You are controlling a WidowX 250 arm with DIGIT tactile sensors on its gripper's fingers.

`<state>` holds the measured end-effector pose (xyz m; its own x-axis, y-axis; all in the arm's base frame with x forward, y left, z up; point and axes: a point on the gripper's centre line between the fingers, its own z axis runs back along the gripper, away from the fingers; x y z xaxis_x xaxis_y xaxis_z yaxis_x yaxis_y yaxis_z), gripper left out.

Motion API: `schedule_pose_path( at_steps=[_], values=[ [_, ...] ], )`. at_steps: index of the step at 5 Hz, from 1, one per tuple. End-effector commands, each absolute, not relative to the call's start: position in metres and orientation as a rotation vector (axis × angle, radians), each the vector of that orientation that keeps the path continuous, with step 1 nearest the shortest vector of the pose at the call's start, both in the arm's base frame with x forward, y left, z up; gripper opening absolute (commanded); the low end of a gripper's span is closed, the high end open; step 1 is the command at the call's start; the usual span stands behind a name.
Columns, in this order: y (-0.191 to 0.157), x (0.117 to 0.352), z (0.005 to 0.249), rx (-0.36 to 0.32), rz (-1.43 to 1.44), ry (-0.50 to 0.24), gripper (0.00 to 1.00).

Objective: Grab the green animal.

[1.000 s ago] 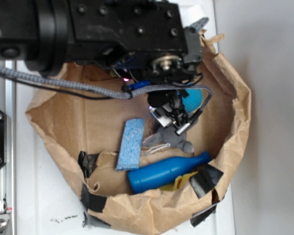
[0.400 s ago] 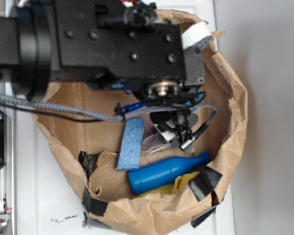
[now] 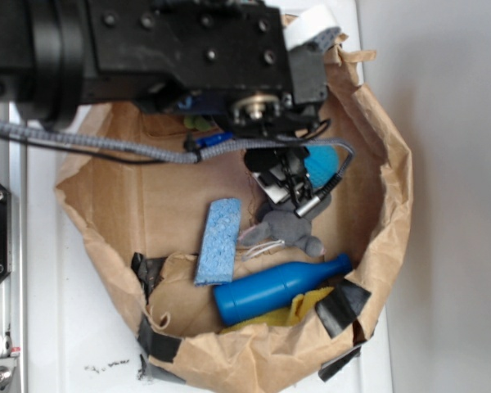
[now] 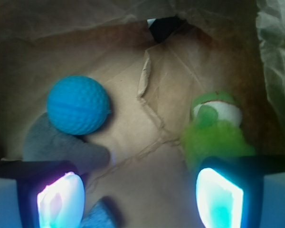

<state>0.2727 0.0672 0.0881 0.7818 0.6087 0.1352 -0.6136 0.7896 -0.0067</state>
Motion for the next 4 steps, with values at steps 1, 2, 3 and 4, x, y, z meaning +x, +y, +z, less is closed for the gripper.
schedule_pose_path(
  at_steps=[1,2,3,4],
  values=[
    [0.113,0.269,0.11,0.067,0.683,-0.132,1.0],
    [0.123,0.269,0.1,0.108,0.69,-0.139,1.0],
    [0.12,0.269,0.083,0.135,0.676,-0.169,1.0],
    [0.12,0.274,0.07,0.172,0.664,-0.179,1.0]
  ],
)
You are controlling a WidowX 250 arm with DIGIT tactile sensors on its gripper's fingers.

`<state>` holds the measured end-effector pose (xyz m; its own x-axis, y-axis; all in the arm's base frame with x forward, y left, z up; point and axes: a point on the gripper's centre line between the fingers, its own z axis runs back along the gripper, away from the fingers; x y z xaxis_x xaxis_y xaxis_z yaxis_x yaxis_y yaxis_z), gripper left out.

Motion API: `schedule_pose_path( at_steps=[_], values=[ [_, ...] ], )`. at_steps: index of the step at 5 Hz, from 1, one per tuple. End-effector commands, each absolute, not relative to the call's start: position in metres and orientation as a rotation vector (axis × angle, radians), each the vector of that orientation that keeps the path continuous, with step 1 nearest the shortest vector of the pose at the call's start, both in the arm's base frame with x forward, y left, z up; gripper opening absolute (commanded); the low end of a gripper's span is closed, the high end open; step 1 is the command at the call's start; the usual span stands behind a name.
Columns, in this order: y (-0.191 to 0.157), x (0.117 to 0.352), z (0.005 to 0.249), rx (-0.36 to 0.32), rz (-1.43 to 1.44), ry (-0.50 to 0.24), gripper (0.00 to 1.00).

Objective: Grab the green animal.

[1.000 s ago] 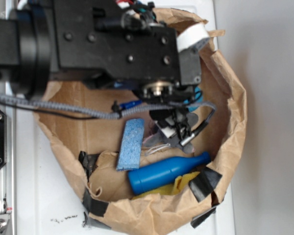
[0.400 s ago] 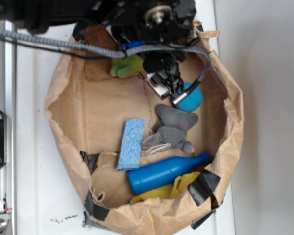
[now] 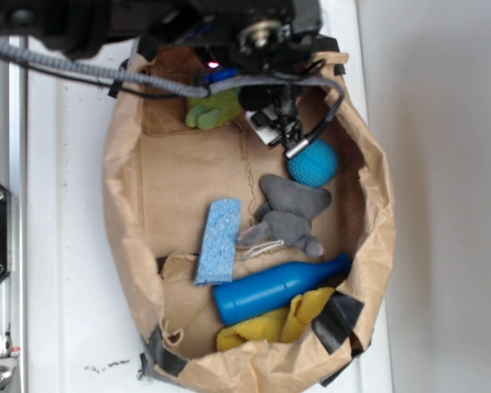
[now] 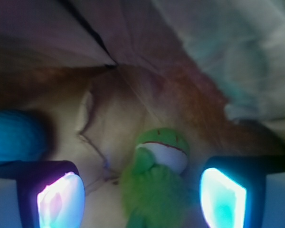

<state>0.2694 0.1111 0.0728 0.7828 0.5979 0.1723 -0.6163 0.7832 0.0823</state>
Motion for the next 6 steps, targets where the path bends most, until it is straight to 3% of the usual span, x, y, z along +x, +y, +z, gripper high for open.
schedule_pose_path(
  at_steps=[1,4,5,6],
  values=[
    [0.121,0.277,0.059,0.208,0.642,-0.196,1.0],
    [0.106,0.26,0.03,0.273,0.411,-0.007,1.0],
    [0.105,0.254,0.034,0.296,0.421,-0.055,0.0],
    [0.108,0.255,0.041,0.27,0.439,-0.08,0.0]
  ],
)
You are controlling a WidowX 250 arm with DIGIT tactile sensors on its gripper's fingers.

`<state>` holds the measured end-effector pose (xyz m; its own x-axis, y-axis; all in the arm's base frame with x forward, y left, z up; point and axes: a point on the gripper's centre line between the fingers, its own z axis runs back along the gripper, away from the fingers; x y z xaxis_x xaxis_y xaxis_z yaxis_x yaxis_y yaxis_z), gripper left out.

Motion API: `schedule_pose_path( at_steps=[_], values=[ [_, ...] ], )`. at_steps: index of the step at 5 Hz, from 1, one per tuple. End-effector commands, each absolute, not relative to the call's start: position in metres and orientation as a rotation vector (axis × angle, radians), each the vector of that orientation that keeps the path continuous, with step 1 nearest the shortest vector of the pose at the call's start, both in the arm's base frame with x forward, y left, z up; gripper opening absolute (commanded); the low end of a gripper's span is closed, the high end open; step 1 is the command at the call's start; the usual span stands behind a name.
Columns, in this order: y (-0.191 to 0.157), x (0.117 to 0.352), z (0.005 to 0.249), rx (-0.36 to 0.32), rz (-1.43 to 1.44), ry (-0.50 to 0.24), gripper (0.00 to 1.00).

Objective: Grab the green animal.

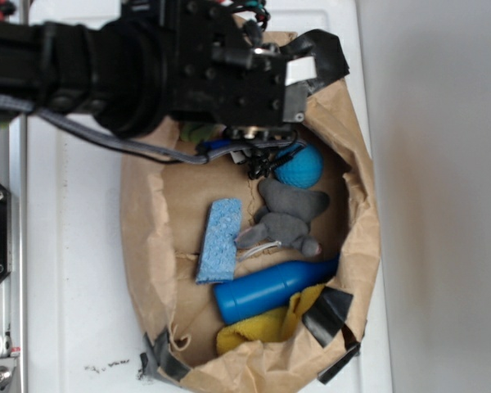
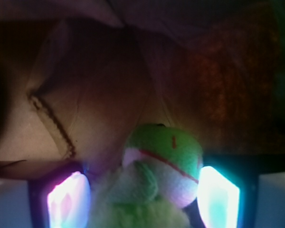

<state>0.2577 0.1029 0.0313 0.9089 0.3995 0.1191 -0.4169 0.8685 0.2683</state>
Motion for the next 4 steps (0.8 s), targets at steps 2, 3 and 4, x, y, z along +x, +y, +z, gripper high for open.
schedule_pose_path(
  at_steps=[2,3,4],
  values=[
    [0.1089,0.254,0.0448,0.254,0.467,-0.131,0.0],
    [0.109,0.2542,0.0451,0.252,0.472,-0.144,0.0],
    [0.108,0.2589,0.0505,0.236,0.487,-0.157,0.0]
  ],
)
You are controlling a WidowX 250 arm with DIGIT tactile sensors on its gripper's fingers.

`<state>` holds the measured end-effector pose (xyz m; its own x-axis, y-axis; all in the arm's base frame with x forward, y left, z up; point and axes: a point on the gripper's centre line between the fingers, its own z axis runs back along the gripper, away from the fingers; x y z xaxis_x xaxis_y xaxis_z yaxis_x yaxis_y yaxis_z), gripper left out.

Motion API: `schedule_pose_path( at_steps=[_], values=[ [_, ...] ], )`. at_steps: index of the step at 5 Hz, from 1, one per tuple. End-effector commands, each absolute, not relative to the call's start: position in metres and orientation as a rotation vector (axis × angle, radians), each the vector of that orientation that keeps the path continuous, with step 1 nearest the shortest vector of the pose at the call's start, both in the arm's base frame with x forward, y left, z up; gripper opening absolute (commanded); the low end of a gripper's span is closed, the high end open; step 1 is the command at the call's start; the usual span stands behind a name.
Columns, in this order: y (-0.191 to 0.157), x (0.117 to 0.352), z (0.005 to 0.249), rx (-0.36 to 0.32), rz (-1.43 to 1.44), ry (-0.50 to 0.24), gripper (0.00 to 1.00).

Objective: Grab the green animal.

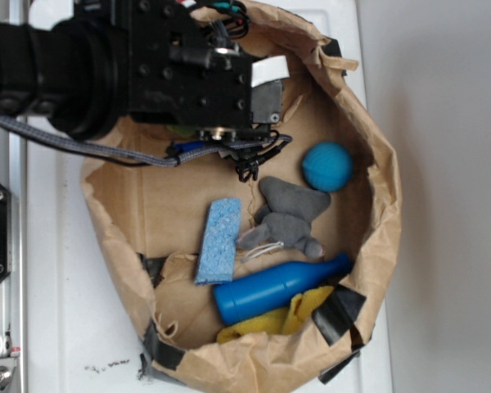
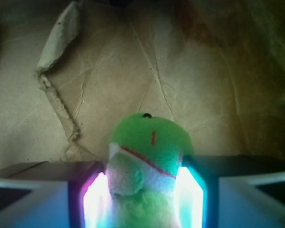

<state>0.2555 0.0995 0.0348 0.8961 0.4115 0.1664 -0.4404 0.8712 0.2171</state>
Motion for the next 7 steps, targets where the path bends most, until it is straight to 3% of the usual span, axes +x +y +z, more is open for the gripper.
schedule_pose_path(
  at_steps=[1,4,5,6,7],
  values=[
    [0.091,0.268,0.074,0.141,0.496,-0.18,0.0],
    [0.042,0.248,0.137,-0.035,0.42,-0.158,0.0],
    [0.039,0.245,0.149,-0.062,0.41,-0.165,0.0],
    [0.047,0.247,0.147,-0.052,0.426,-0.153,0.04],
    [0.056,0.248,0.138,-0.029,0.441,-0.154,1.0]
  ],
)
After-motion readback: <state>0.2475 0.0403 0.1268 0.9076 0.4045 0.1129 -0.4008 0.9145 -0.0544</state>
